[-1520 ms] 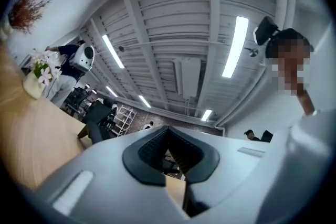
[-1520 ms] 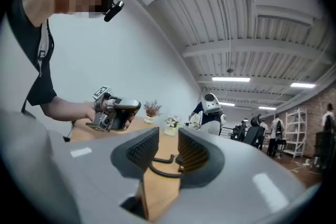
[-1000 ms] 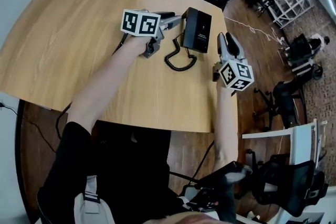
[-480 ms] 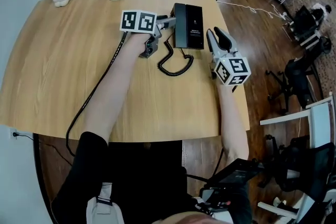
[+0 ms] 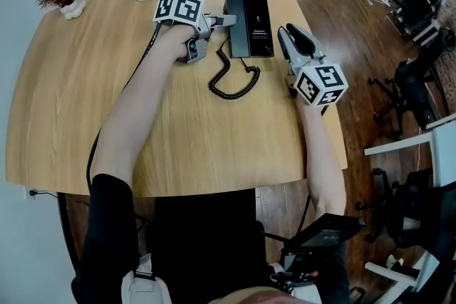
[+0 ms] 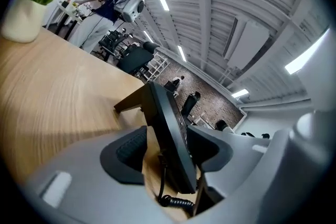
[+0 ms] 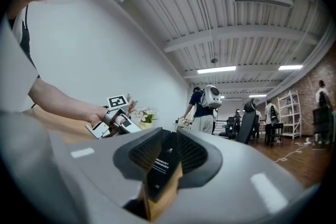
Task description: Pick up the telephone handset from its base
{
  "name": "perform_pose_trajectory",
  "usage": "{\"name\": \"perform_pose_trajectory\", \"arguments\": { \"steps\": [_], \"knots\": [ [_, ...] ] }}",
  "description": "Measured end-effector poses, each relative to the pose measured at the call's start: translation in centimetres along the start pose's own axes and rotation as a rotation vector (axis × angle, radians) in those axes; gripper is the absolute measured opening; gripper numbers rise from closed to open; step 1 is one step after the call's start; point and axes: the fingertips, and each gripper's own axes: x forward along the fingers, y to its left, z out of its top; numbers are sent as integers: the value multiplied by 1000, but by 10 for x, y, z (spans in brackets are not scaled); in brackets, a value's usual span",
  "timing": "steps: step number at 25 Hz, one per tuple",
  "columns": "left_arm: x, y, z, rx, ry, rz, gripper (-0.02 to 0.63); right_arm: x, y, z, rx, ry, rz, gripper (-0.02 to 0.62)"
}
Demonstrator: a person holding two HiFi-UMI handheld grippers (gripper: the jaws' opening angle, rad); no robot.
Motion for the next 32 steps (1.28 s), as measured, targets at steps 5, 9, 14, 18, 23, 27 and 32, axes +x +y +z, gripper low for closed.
{"name": "perform_pose_trajectory", "arguments": {
  "steps": [5, 9, 14, 18, 23, 27, 32],
  "knots": [
    [13, -3, -5, 78, 54, 63, 227, 0, 5, 2, -20, 7, 12, 75],
    [14, 1, -5, 92, 54, 96, 218, 1, 7, 3, -24, 2, 15, 75],
    [14, -7, -6, 67, 2, 31, 140, 0, 4, 3, -26, 6, 10, 74],
    [10, -8, -4, 72, -25, 23, 131, 1, 4, 4, -29, 6, 11, 74],
    [14, -9, -3, 92, -22, 36, 135, 0, 4, 3, -30, 13, 11, 71],
    [9, -14, -1, 77, -76, -7, 122, 2, 8, -1, -34, 24, 17, 69],
    [-1, -37, 9, 68, -202, -137, 86, 2, 9, -2, -33, 32, 26, 69]
  ]
}}
